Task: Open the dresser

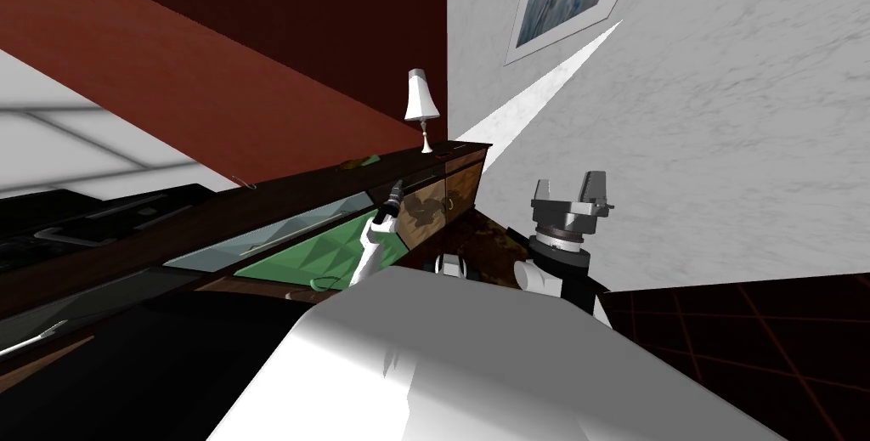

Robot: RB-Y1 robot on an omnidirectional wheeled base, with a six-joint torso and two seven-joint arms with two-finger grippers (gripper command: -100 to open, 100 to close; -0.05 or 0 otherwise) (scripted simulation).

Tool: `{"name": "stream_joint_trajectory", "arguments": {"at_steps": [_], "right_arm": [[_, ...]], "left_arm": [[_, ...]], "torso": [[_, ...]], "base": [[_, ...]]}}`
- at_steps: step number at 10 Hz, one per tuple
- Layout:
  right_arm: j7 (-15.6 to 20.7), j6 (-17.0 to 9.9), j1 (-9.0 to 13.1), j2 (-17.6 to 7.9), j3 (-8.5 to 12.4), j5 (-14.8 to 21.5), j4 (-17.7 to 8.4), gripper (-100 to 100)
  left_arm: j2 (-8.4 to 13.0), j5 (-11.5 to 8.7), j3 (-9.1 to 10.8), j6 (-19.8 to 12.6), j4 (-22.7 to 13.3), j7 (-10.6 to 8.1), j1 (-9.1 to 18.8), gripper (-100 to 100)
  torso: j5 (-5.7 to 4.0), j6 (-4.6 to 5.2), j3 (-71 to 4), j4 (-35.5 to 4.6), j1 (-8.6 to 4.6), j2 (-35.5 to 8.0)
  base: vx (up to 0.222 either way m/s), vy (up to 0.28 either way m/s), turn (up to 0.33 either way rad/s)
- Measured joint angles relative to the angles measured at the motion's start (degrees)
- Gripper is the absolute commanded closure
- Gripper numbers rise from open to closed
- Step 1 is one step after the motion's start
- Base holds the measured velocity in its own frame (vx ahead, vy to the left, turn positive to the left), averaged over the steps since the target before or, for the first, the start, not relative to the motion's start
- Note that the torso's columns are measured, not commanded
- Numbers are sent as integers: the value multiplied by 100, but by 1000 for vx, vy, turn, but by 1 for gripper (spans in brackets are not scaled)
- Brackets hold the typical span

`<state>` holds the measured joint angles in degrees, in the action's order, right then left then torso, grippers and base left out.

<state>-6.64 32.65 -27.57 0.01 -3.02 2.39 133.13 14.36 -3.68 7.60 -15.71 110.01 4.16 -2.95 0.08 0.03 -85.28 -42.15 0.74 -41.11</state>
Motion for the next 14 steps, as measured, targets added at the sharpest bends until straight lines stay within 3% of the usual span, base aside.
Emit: {"name": "stream_joint_trajectory", "arguments": {"at_steps": [4,6,11,14], "right_arm": [[0,0,0,0,0,0,0,0],[0,0,0,0,0,0,0,0],[0,0,0,-1,1,0,0,0],[0,0,0,0,1,0,0,0]], "left_arm": [[88,-139,236,-658,158,-13,82,-100],[165,-229,391,-1189,318,-35,170,-100],[260,-355,580,-1654,490,-29,129,-100],[365,-477,714,-2089,581,-49,204,-100]], "torso": [[-7,-7,-13,-10,21,18],[-23,-2,-18,-27,22,16],[-27,-9,-39,-19,27,31],[-45,-17,-52,-36,37,41]], "base": [[41,-81,59],[37,-71,45],[30,-49,38],[14,-50,33]]}}
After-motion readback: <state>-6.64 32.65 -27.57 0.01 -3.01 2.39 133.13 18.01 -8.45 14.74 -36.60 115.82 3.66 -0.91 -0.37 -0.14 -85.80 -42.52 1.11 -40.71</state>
